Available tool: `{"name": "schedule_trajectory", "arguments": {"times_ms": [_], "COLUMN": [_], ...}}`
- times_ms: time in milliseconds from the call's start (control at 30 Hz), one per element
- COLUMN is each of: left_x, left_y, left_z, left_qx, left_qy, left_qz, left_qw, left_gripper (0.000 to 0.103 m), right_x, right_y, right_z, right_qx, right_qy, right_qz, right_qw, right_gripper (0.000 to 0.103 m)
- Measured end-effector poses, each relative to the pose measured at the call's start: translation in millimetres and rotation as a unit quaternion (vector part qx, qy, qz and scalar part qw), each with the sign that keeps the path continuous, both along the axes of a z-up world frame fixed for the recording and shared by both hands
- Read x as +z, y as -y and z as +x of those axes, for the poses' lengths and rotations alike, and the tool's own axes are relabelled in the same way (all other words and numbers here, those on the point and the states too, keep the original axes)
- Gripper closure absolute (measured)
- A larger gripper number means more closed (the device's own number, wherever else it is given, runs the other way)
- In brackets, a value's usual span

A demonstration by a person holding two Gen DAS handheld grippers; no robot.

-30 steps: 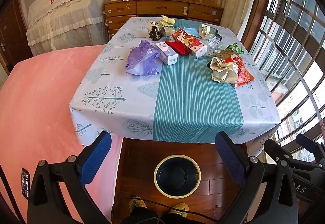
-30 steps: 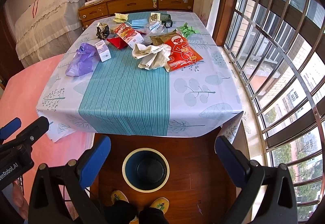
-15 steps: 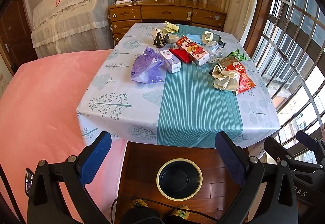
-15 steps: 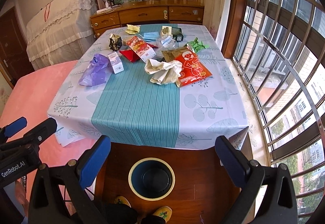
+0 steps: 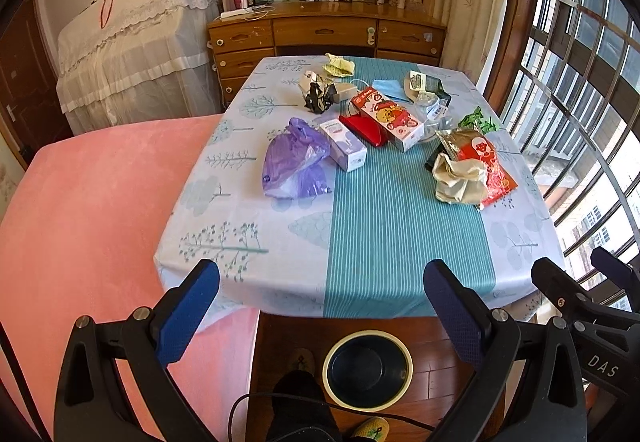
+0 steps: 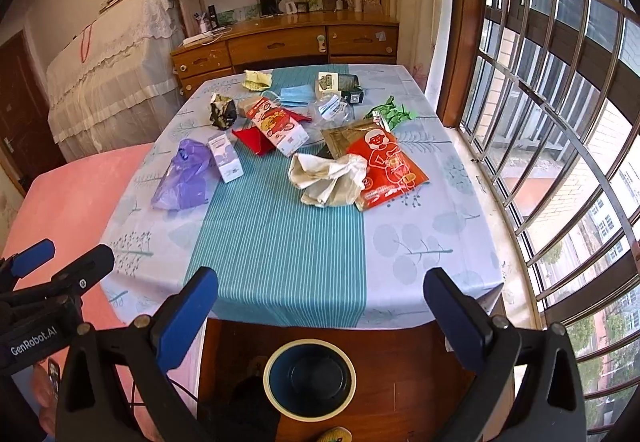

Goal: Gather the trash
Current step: 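Grasp the purple plastic bag with the left gripper while the right gripper grasps the white-lilac box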

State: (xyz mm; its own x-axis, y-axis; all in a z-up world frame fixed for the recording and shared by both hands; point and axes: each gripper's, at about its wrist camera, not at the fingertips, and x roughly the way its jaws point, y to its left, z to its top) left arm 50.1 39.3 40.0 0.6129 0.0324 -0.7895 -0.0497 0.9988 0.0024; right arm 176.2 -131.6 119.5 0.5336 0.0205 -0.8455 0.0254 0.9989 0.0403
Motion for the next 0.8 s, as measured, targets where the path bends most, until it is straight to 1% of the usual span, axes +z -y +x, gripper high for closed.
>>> {"name": "schedule_trajectory", "arguments": {"times_ms": [133, 267, 333, 400, 467, 500, 533, 700, 767, 800], "left_x": [-3.1, -10.4, -18.4, -30.6, -43.4, -49.2, -54.5, -80.9, -93.3, -101.3], "left_y": [-11.8, -32.0, -41.5, -51.6, -60.8, -64.8, -67.9, -78.5, -80.0, -80.9], "left_z": [38.0, 83.8, 105.8, 130.6, 152.6, 163.5, 172.8, 225.0, 242.6, 252.2], "left_qx": [-0.013, -0.021, -0.027, -0.033, -0.034, -0.034, -0.034, -0.021, -0.017, -0.016], "left_qy": [-0.015, -0.034, -0.054, -0.085, -0.111, -0.122, -0.129, -0.163, -0.178, -0.187], "left_qz": [0.006, 0.0, -0.008, -0.028, -0.051, -0.06, -0.068, -0.094, -0.097, -0.091], "left_qw": [0.9998, 0.9992, 0.9981, 0.9955, 0.9919, 0.9902, 0.9888, 0.9819, 0.9791, 0.978], "left_gripper": [0.002, 0.002, 0.002, 0.002, 0.002, 0.002, 0.002, 0.002, 0.002, 0.002], "right_x": [-8.6, -17.5, -24.8, -34.2, -45.1, -52.8, -57.8, -78.1, -84.1, -86.0], "right_y": [-9.7, -22.8, -30.6, -36.9, -42.8, -45.4, -46.5, -52.1, -57.7, -60.3], "right_z": [27.8, 51.1, 60.9, 70.7, 83.1, 90.3, 95.0, 114.3, 122.5, 125.8], "right_qx": [-0.021, -0.031, -0.035, -0.037, -0.038, -0.038, -0.04, -0.05, -0.048, -0.045], "right_qy": [-0.016, -0.024, -0.029, -0.041, -0.06, -0.073, -0.082, -0.115, -0.124, -0.128], "right_qz": [0.006, 0.008, 0.004, 0.001, -0.001, 0.004, 0.007, 0.036, 0.046, 0.049], "right_qw": [1.0, 0.999, 0.999, 0.998, 0.997, 0.997, 0.996, 0.991, 0.99, 0.99], "right_gripper": [0.0, 0.0, 0.0, 0.001, 0.009, 0.016, 0.019, 0.021, 0.022, 0.022]}}
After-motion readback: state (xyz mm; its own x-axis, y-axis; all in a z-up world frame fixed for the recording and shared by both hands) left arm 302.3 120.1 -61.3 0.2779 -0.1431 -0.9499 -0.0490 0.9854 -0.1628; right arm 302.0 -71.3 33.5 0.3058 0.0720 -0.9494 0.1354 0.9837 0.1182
